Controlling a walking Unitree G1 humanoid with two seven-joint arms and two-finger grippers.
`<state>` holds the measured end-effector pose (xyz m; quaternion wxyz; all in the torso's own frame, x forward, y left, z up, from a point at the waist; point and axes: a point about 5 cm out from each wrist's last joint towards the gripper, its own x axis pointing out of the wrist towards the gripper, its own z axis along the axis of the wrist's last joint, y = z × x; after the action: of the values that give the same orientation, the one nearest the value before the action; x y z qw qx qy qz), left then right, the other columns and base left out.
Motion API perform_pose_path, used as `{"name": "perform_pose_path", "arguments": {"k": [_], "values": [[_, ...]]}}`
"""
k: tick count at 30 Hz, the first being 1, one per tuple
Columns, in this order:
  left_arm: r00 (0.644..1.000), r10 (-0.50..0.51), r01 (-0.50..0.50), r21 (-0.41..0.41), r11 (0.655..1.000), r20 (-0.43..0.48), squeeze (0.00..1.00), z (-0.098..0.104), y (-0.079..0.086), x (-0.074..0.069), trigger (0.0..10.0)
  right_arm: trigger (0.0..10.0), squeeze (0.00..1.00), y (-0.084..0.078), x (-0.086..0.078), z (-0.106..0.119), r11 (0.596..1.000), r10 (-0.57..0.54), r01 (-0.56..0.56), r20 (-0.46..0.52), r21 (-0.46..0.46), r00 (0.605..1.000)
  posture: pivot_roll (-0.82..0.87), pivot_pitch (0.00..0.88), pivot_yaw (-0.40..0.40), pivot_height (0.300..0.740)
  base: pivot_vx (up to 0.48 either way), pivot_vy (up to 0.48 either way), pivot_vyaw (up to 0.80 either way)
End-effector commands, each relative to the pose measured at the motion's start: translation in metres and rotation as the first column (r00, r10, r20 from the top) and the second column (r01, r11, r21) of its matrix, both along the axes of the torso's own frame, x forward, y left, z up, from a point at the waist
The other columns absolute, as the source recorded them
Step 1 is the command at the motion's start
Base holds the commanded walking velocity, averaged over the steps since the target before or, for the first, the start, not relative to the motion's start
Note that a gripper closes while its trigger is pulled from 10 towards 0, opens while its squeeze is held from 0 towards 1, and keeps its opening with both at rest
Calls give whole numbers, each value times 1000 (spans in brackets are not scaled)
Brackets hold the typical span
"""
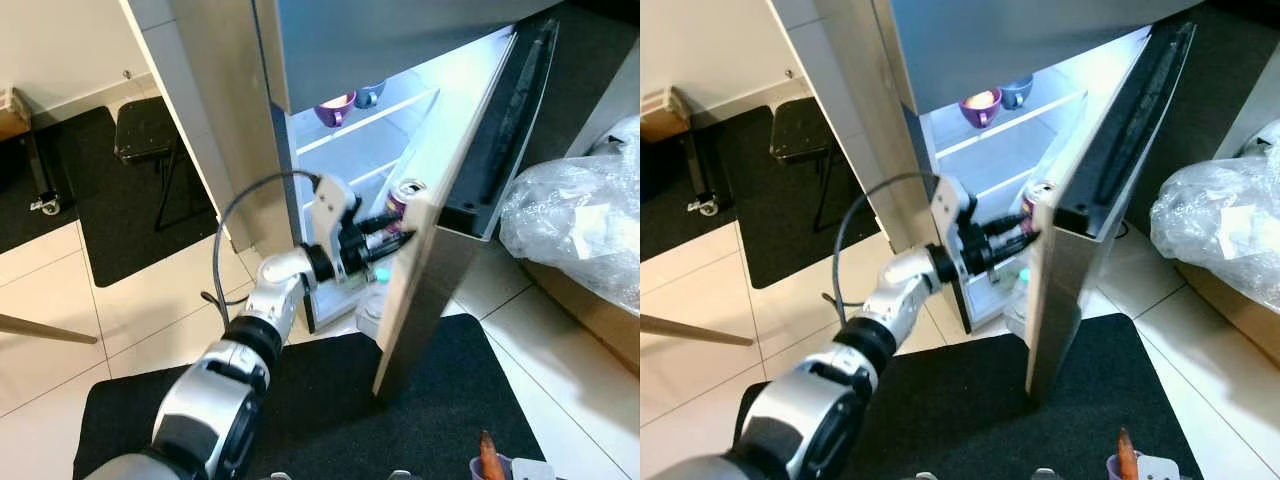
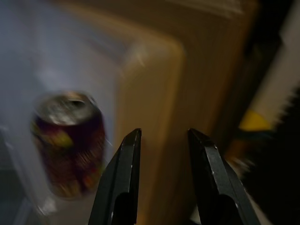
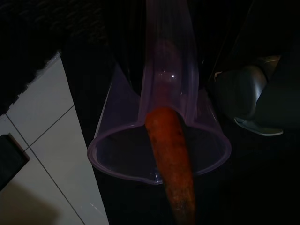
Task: Restocking fridge
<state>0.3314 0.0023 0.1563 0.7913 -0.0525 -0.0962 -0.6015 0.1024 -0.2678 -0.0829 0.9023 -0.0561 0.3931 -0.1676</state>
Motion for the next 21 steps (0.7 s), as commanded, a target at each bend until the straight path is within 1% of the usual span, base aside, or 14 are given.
{"name": "perform_pose_path", "arguments": {"k": [1,4,6,7,10,11,12,13,14,15,18,19,20,21], "values": [[958,-256,220,-242,945,-129,0,-5,-89,-62,10000,10000,0,1,-7,-2,1000,-27,27,-11,10,1000,-88,186,136,740,0,0,0],[932,-330,285,-259,923,-151,0,-10,-86,-70,10000,10000,0,3,-7,-3,1000,-27,28,-13,15,1000,-84,184,137,740,0,0,0],[910,-384,330,-283,901,-160,0,-10,-85,-78,10000,10000,0,3,-6,-3,999,-28,28,-14,16,999,-84,183,138,740,0,0,0],[910,-384,330,-283,901,-160,0,-10,-85,-78,10000,10000,0,3,-6,-3,999,-28,28,-14,16,999,-84,183,138,740,0,0,0],[882,-436,361,-337,870,-180,0,-5,-88,-87,10000,10000,0,3,-6,-3,999,-30,30,-15,16,999,-85,179,140,740,0,0,0],[882,-436,361,-337,870,-180,0,-5,-88,-87,10000,10000,0,3,-6,-3,999,-30,30,-15,16,999,-85,179,140,740,0,0,0],[877,-446,371,-341,864,-177,0,-4,-89,-91,10000,10000,0,3,-6,-3,999,-31,31,-14,16,999,-85,176,139,740,0,0,0],[877,-446,371,-341,864,-177,0,-4,-89,-91,10000,10000,0,3,-6,-3,999,-31,31,-14,16,999,-85,176,139,740,0,0,0],[875,-450,375,-335,864,-181,0,-6,-89,-96,10000,10000,0,3,-5,-3,999,-33,33,-14,16,999,-87,174,137,740,0,0,0],[879,-440,367,-328,871,-186,0,-8,-88,-97,10000,10000,0,3,-4,-3,999,-33,33,-13,15,999,-87,174,137,740,0,0,0],[880,-435,361,-325,874,-191,0,-9,-87,-97,10000,10000,0,3,-4,-3,999,-33,33,-13,15,999,-86,173,137,740,0,0,0],[884,-420,345,-320,883,-206,0,-11,-82,-97,10000,10000,0,3,-4,-3,999,-33,33,-13,16,999,-80,171,134,740,0,0,0],[884,-420,345,-320,883,-206,0,-11,-82,-97,10000,10000,0,3,-4,-3,999,-33,33,-13,16,999,-80,171,134,740,0,0,0],[889,-406,330,-318,889,-213,0,-12,-78,-96,10000,10000,0,3,-4,-3,999,-32,33,-14,16,999,-78,169,134,740,0,0,0]]}}
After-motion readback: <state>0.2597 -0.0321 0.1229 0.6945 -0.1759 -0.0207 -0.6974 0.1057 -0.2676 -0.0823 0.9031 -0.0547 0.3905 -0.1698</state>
